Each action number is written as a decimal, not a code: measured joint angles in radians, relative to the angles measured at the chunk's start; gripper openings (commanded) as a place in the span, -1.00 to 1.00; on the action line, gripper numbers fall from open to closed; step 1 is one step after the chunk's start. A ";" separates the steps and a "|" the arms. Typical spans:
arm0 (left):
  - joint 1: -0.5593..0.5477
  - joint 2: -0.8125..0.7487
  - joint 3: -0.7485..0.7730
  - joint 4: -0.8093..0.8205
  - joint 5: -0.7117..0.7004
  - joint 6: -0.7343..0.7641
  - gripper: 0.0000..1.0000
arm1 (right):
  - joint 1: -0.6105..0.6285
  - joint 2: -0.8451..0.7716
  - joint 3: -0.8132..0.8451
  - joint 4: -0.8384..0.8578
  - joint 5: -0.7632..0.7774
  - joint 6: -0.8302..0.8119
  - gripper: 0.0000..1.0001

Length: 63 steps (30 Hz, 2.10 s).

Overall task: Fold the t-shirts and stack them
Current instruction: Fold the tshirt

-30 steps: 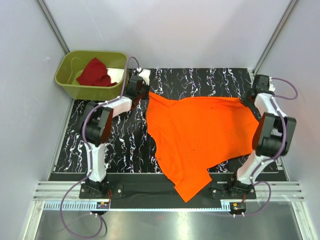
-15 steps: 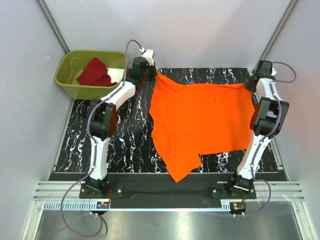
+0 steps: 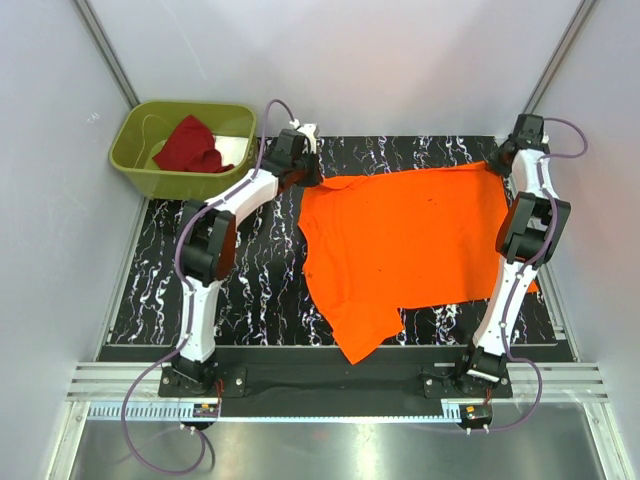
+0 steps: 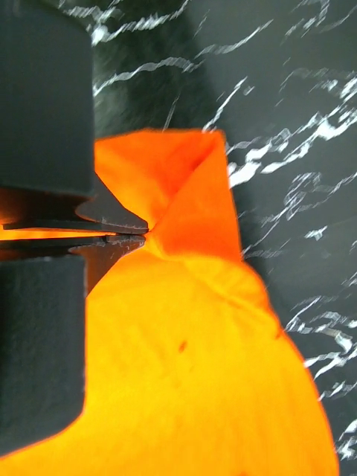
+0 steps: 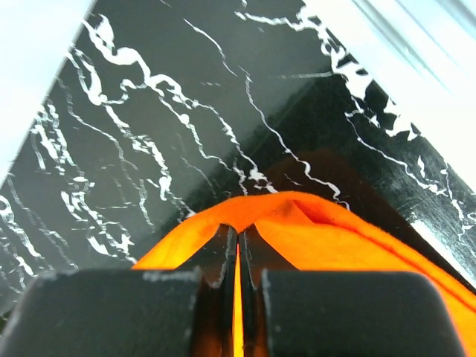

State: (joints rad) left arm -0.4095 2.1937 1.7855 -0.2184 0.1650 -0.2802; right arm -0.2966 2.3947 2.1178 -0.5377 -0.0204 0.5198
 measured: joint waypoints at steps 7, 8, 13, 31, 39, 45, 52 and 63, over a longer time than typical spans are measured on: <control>-0.039 -0.212 -0.168 -0.103 0.023 -0.085 -1.00 | 0.000 0.006 0.102 -0.107 0.001 -0.033 -1.00; -0.045 -0.246 -0.185 -0.119 0.027 -0.094 -1.00 | 0.000 0.006 0.101 -0.119 0.001 -0.039 -1.00; -0.079 -0.373 -0.246 -0.176 0.056 -0.121 -1.00 | 0.000 0.005 0.062 -0.156 0.002 -0.069 -1.00; -0.181 -0.500 -0.461 -0.283 0.131 -0.147 -1.00 | -0.020 -0.077 -0.016 -0.245 0.056 -0.119 -1.00; -0.180 -0.546 -0.468 -0.304 0.147 -0.147 -1.00 | -0.027 -0.113 -0.101 -0.245 0.064 -0.128 -1.00; -0.180 -0.551 -0.480 -0.307 0.173 -0.147 -1.00 | -0.027 -0.114 -0.137 -0.245 0.065 -0.135 -1.00; -0.180 -0.551 -0.518 -0.313 0.191 -0.146 -1.00 | -0.029 -0.125 -0.158 -0.246 0.082 -0.135 -1.00; -0.171 -0.549 -0.518 -0.338 0.233 -0.091 -0.07 | -0.032 -0.165 -0.233 -0.272 0.179 -0.125 -0.29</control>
State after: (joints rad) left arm -0.5808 1.6444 1.2671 -0.5564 0.3985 -0.3714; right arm -0.3290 2.2295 1.8847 -0.8101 0.1589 0.3950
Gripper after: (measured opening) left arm 0.345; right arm 0.208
